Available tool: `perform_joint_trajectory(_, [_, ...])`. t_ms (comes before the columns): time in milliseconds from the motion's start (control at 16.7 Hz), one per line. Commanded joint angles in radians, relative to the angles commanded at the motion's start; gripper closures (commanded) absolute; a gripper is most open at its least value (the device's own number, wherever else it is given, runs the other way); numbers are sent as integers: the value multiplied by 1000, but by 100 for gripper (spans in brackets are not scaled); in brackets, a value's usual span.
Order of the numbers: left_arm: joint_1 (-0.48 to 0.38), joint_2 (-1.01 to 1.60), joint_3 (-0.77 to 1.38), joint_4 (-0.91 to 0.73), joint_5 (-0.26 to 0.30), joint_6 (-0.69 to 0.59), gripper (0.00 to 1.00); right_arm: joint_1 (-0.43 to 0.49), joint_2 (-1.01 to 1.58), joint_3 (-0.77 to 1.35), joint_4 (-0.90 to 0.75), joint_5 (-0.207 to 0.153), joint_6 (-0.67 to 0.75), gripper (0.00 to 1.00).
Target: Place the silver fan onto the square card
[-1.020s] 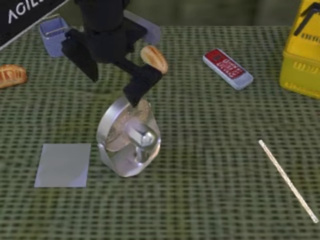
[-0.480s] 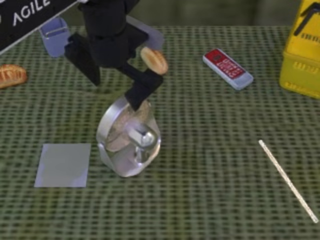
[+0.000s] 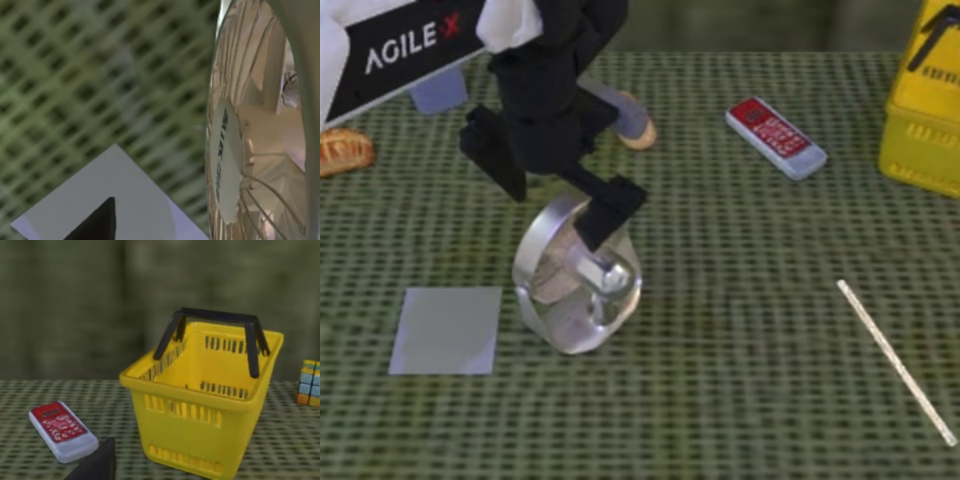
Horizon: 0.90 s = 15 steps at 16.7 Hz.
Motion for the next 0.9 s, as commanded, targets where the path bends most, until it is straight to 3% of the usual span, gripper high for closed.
perform_joint_trajectory(60, [0,0,0,0,0,0,0,0,0,0,0,0,0,0])
perform_joint_trajectory(840, [0,0,0,0,0,0,98,0,0,0,0,0,0,0])
perform_joint_trajectory(900, [0,0,0,0,0,0,100,0,0,0,0,0,0,0])
